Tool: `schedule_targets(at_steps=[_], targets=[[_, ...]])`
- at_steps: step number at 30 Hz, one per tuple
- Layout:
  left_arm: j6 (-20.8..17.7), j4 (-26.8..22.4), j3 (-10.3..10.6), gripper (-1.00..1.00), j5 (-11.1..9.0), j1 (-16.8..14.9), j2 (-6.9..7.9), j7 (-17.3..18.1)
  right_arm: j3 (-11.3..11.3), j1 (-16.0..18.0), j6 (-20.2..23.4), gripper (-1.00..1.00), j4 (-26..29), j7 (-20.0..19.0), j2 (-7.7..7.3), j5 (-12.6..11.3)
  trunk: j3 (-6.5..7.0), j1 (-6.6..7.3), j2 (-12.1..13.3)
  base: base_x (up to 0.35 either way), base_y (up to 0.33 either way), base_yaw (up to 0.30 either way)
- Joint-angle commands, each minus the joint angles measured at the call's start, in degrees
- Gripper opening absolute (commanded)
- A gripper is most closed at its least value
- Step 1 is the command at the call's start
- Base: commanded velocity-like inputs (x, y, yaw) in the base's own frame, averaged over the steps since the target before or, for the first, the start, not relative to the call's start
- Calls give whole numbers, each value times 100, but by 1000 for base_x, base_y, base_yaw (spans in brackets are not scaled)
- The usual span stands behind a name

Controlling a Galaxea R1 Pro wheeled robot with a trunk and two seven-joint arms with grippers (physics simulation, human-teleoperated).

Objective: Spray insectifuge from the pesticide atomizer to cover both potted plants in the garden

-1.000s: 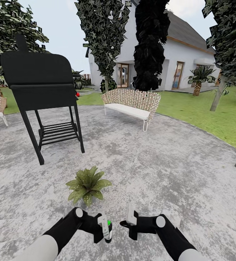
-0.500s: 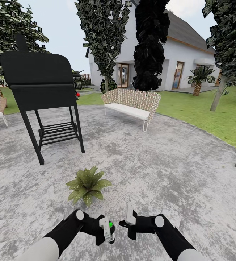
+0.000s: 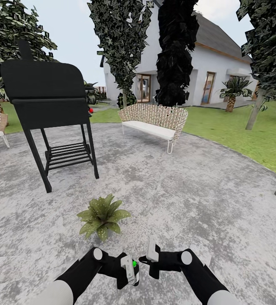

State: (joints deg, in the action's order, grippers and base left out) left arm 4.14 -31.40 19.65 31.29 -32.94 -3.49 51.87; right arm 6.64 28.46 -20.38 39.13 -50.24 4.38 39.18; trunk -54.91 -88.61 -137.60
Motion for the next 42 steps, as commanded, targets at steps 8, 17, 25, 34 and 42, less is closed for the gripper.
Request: schedule_targets(at_steps=[8,17,25,34,42], targets=[[35,-15,-7,-100,31,-2,-8,-3,-7,2,-28,-100,7,-3,2,46,-6,1,-2,0,0,0],[20,-15,-14,-100,13,-2,-110,-164,-8,2,-28,-100,7,-3,2,46,-6,1,-2,0,0,0],[17,-15,-14,-100,30,-2,-124,-203,-5,2,-28,-100,7,2,2,46,-6,1,-2,0,0,0],[33,-7,-48,-100,54,26,521,-205,-7,2,-28,-100,0,5,2,54,-6,1,-2,0,0,0],[60,0,-56,-100,56,435,1436,-205,-13,2,-28,100,-17,22,-15,55,-6,1,-2,0,0,0]])
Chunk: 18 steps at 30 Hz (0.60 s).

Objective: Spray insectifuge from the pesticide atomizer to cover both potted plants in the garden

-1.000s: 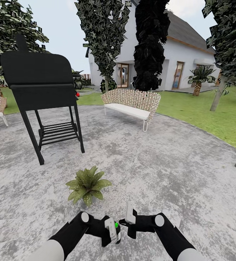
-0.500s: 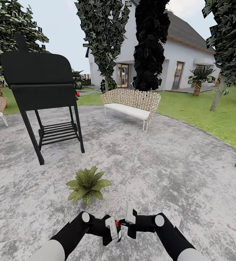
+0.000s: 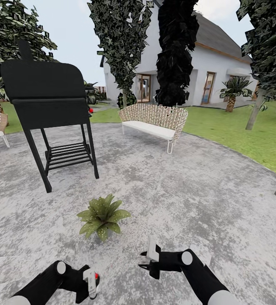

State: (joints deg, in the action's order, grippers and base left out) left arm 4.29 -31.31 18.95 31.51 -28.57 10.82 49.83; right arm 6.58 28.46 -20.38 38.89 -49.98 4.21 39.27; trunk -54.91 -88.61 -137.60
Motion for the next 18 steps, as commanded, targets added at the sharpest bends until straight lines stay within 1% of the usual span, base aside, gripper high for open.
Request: schedule_targets(at_steps=[1,2,3,4,5,6,7,8,9,10,11,12,13,14,15,16,17,18], targets=[[42,22,11,-100,27,27,89,-22,-14,2,-27,100,-2,3,-3,46,-6,1,-2,0,0,0],[44,80,5,-100,14,59,134,-70,-21,2,-27,100,-8,9,-4,47,-6,1,-2,0,0,0],[46,215,-4,-100,-4,96,174,-221,-23,2,-27,100,-19,34,-8,51,-6,1,-2,0,0,0],[54,323,-11,-100,-34,113,182,-381,-20,2,-27,100,-27,77,-24,52,-6,1,-2,0,0,0],[83,510,-58,-100,-133,127,173,-688,-22,-1,-29,100,-58,196,-64,53,-6,1,-2,0,0,0],[129,665,-104,-100,-237,132,158,-917,-23,-5,-38,100,-128,304,-126,49,-6,1,-2,0,0,0],[298,945,-173,-100,-457,136,136,-1261,-24,-10,-49,100,-352,514,-259,26,-6,1,-2,0,0,0],[586,1227,-249,-100,-776,139,125,-1583,-31,-13,-57,100,-669,775,-360,7,-6,1,-2,0,0,0],[806,1386,-301,-100,-1044,140,120,-1777,-46,-14,-62,100,-910,985,-404,-8,-6,1,-2,0,0,0],[1014,1513,-349,-100,-1353,140,118,-1962,-89,-14,-66,100,-1179,1233,-432,-42,-6,1,-2,0,0,0],[1265,1653,-409,-100,-1864,141,116,-2233,-222,-15,-70,100,-1629,1670,-456,-137,-6,1,-2,0,0,0],[1380,1733,-436,-100,-2215,141,115,-2421,-346,-15,-80,100,-1948,1990,-466,-226,-6,1,-2,0,0,0],[1514,1852,-462,-100,-2741,141,114,-2697,-530,-15,-117,100,-2410,2472,-474,-366,-6,1,-2,0,0,0],[1620,1937,-469,-100,-3069,143,114,-2869,-627,-19,-171,100,-2686,2782,-477,-454,-6,1,-2,0,0,0],[1835,2083,-474,-100,-3493,146,114,-3083,-718,-23,-330,100,-3034,3202,-478,-576,-6,1,-2,0,0,0],[2005,2187,-476,-100,-3717,148,114,-3198,-755,-29,-491,100,-3211,3460,-476,-639,-6,1,-2,0,0,0],[2244,2353,-478,-100,-3970,149,114,-3353,-789,-37,-773,100,-3397,3844,-475,-720,-6,1,-2,0,0,0],[2412,2530,-483,-100,-4151,149,114,-3517,-808,-64,-1022,100,-3505,4276,-469,-805,-6,1,-2,0,0,0]])
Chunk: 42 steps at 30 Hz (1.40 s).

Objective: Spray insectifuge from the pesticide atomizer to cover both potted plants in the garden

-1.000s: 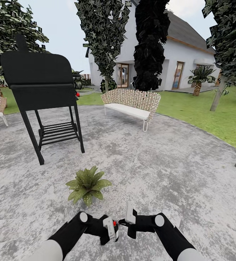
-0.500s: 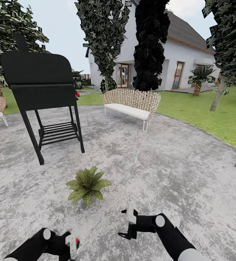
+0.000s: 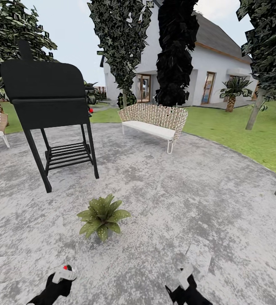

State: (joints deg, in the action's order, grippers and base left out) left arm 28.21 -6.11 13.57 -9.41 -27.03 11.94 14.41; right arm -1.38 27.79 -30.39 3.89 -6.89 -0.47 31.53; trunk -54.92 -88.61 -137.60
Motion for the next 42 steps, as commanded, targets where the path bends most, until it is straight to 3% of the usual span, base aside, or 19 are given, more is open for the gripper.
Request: schedule_targets(at_steps=[1,3,5,6,8,10,26,33,38,42], targets=[[88,131,54,-100,-142,-5,-2,-84,-20,-45,-128,100,-44,285,8,-100,-5,1,-2,0,0,0],[180,392,51,-100,-259,14,-4,-323,-30,-155,-256,100,-93,1099,30,-377,-5,1,-2,0,0,0],[209,487,50,-100,-345,97,-4,-491,-33,-194,-293,100,-106,1570,40,-700,-5,1,-2,0,0,0],[219,517,49,-100,-458,161,-7,-620,-35,-212,-305,100,-111,1751,42,-980,-5,1,-2,0,0,0],[226,539,49,-100,-636,215,-60,-777,-34,-224,-314,100,-116,1877,21,-1396,-5,1,-2,0,0,0],[218,549,54,-100,-694,233,-153,-834,-30,-232,-317,100,-122,1910,9,-1573,-5,1,-2,0,0,0],[194,567,56,-100,-726,250,-366,-861,-36,-239,-310,100,-123,1926,61,-1711,-5,1,-2,0,0,-1],[211,559,50,-100,-738,411,-479,-884,-42,-239,-311,100,-208,1928,56,-1729,-5,1,-2,0,0,-209],[212,557,49,-100,-857,425,-477,-920,-39,-239,-312,100,-218,1924,61,-2015,-5,1,-2,0,0,-293],[212,551,51,-100,-954,426,-480,-1054,-35,-239,-304,100,-221,1920,66,-2080,-5,1,-2,0,0,-299]])
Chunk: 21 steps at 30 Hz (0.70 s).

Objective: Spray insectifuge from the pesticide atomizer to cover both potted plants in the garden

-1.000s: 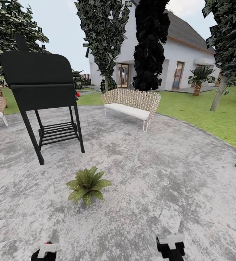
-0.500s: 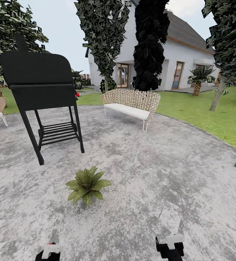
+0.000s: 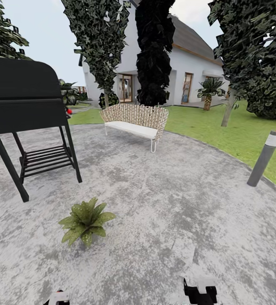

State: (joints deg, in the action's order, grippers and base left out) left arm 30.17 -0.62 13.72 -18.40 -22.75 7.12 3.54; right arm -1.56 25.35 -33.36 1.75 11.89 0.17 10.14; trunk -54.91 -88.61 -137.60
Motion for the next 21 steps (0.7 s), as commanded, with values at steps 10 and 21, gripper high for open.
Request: schedule_targets(at_steps=[10,21], targets=[[24,-18,72,-100,-15,6,-2,-125,-12,5,5,100,-8,41,36,59,-5,1,-2,7,-21,-300],[28,-10,69,-100,-84,7,-3,-134,-12,-3,-4,100,-11,41,36,59,-5,1,-2,227,-160,-300]])
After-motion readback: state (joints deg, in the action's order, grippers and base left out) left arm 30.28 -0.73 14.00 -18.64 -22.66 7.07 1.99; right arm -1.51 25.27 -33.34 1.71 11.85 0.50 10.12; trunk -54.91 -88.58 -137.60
